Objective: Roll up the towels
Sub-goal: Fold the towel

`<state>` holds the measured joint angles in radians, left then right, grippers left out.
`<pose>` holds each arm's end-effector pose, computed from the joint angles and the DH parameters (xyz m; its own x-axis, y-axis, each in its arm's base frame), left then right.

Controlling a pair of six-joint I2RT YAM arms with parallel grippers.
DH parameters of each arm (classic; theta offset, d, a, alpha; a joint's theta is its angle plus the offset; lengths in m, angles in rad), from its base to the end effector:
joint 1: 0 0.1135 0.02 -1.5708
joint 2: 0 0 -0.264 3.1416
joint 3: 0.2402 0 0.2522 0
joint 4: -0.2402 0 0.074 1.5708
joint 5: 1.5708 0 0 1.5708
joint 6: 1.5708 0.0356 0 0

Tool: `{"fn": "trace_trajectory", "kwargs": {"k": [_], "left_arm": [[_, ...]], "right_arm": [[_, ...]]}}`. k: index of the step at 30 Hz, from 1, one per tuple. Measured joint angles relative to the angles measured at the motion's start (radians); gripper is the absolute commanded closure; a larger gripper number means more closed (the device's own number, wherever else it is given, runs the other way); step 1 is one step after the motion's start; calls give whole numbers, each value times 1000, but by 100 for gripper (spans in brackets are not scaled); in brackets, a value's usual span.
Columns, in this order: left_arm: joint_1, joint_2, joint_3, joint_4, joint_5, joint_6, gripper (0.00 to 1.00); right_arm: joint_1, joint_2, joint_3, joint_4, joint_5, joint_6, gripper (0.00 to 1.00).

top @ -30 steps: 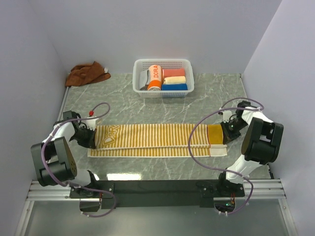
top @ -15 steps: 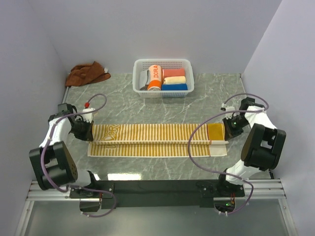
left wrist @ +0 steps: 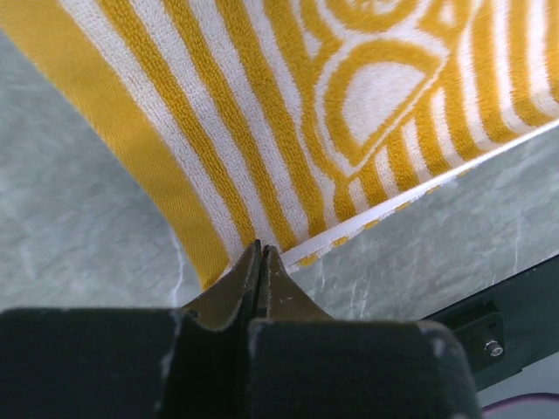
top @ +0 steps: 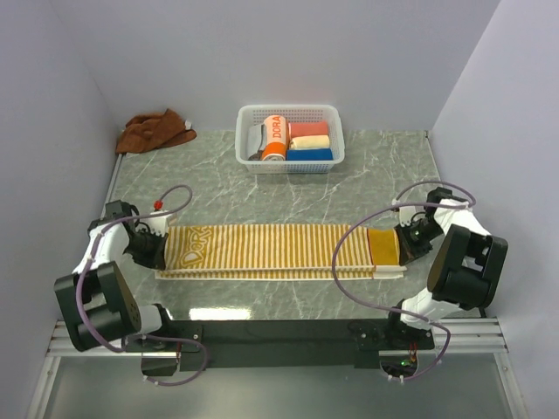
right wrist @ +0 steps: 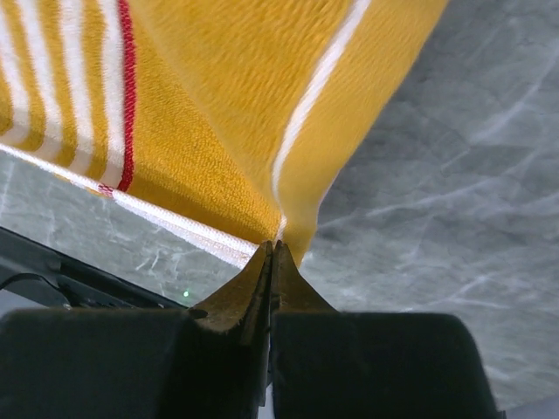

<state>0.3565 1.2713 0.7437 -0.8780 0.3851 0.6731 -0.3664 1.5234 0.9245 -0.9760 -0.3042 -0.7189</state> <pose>0.1936 0.0578 0.1887 -0.8883 0.2857 -0.3596 0.3686 0.9105 -0.1872 0.2309 -0.0772 0.1807 -0.9284 -0.3167 -0.1942 -0.3567 0.9059 0.2281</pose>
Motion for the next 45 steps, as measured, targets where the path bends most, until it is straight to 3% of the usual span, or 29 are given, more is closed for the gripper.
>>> {"fn": "trace_trajectory", "kwargs": {"k": [3,5,6,7,8,12,18,24,33,41,45], "left_arm": [[1,54,-12,29,-6,-8,96],[2,83,-12,44,-6,-9,89],[2,89,-12,44,-6,-6,70],[3,90,-11,42,-11,3,60],[7,84,-8,35,-13,11,47],[19,31,32,-13,0,35,39],[20,-49,142,-53,79,34,43],[7,21,166,31,166,-93,55],[-27,187,168,193,214,-258,66],[-28,375,169,300,123,-343,73],[-26,394,179,313,113,-375,75]], "right_arm": [[-1,41,-3,22,3,2,100],[-1,52,-1,23,0,3,74],[-1,53,0,19,-2,1,65],[-2,52,5,11,0,-10,53],[-6,48,11,3,-2,-13,48],[-24,1,64,-52,-12,-35,43],[-26,-42,249,-101,-77,-10,63],[9,36,287,-78,-140,84,80],[40,234,276,17,-183,199,82],[42,343,274,124,-113,290,82],[47,350,274,137,-98,331,79]]}}
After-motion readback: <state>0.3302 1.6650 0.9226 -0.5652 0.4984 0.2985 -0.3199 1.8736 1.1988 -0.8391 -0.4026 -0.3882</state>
